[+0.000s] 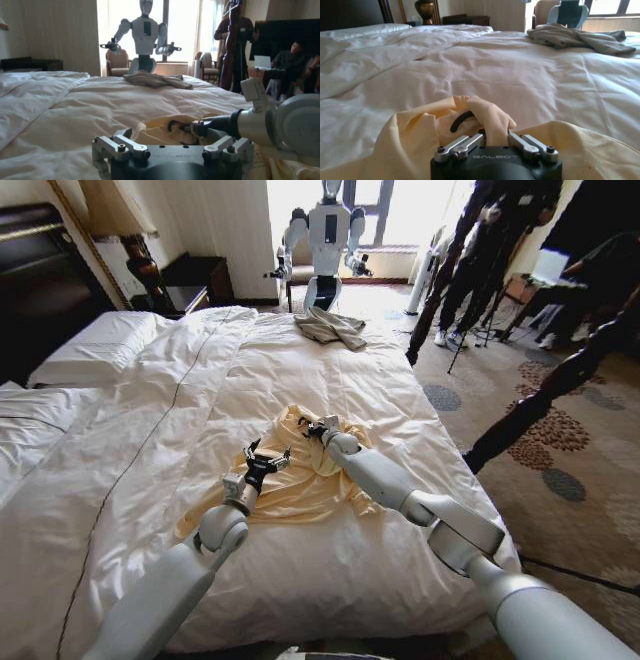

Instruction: Pick up the clothes from the bed and hang them on the clothes hanger.

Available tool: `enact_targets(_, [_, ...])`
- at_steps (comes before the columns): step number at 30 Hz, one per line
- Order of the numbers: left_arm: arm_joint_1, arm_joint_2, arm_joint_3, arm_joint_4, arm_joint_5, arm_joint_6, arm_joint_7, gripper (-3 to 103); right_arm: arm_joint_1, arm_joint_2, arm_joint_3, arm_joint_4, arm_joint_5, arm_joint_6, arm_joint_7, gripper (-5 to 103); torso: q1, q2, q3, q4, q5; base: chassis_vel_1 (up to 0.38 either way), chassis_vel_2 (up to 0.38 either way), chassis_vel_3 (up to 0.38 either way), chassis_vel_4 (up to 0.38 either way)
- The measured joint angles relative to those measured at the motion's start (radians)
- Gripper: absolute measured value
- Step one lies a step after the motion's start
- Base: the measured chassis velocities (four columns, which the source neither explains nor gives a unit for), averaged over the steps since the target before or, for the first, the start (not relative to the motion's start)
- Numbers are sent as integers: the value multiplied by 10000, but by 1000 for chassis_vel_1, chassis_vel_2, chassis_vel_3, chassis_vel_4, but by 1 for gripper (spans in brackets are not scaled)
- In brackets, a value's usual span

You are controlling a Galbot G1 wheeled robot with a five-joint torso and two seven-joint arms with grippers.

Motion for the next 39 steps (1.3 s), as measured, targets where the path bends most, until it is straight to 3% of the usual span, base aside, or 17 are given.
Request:
enact_targets(11, [-4, -25, -48, -116, 12, 8, -20, 100, -115, -224, -446, 1895, -127, 1119, 910, 4, 0, 0, 0, 0, -3, 0, 0, 0, 0])
enact_targets(18, [105, 127, -211, -384, -29, 10, -140, 100, -98, 819, -92, 1493, -2216, 2878, 1314, 4, 0, 0, 0, 3, -3, 0, 0, 0, 0])
enact_targets(22, [160, 226, -378, -563, -114, -12, -252, 100, 83, 1069, 61, 1571, -2589, 3259, 1655, 4, 0, 0, 0, 3, -3, 0, 0, 0, 0])
enact_targets(30, [203, 407, -928, -1046, -402, -91, -545, 100, 620, 869, -207, 2743, -2454, 3317, 2336, 4, 0, 0, 0, 1, -2, 0, 0, 0, 0])
enact_targets(39, [363, 1120, -2300, -1912, -796, -128, -590, 100, 2212, -225, -587, 5009, -1099, 2508, 3206, 4, -1, 0, 0, 1, 1, 0, 0, 0, 0])
